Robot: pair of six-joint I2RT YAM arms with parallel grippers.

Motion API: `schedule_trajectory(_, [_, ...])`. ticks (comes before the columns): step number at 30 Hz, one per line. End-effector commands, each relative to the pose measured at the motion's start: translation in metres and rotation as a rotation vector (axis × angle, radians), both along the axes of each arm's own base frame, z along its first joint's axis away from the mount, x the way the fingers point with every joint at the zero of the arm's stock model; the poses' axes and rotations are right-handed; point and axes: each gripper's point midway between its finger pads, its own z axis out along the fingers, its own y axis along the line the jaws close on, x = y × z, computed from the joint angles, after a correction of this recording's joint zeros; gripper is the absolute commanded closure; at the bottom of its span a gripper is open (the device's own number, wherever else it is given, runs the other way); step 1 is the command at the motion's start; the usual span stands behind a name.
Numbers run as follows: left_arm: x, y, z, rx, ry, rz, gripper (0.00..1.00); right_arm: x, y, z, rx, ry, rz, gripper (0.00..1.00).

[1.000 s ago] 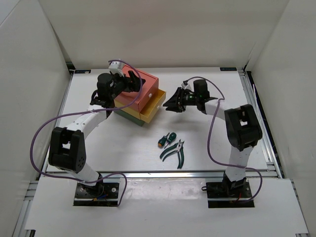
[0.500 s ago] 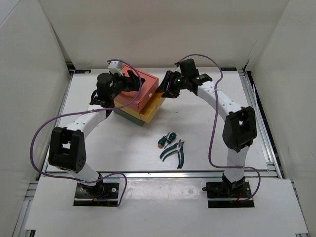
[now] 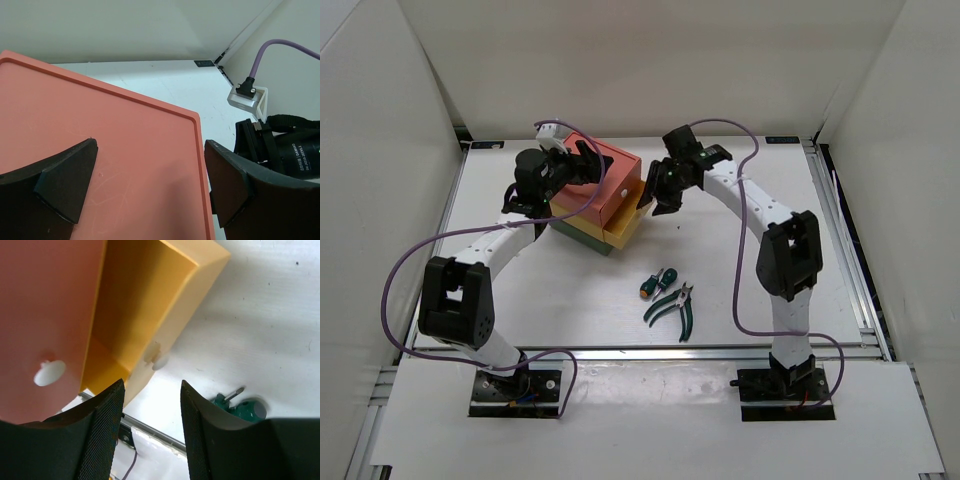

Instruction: Sort the tools into containers

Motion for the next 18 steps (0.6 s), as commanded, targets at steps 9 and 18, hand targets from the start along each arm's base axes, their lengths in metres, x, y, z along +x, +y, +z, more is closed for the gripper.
schedule_trajectory(9, [-0.028,0.009,-0.108,0.034,0.379,0.03,0.01,0.019,0.019,0.008,-0.001,-0.04,0.017,0.42])
schedule_trajectory(18, [-0.032,0.009,-0.108,0.03,0.381,0.029,0.01,0.004,-0.009,-0.025,-0.184,0.091,-0.009,0.6])
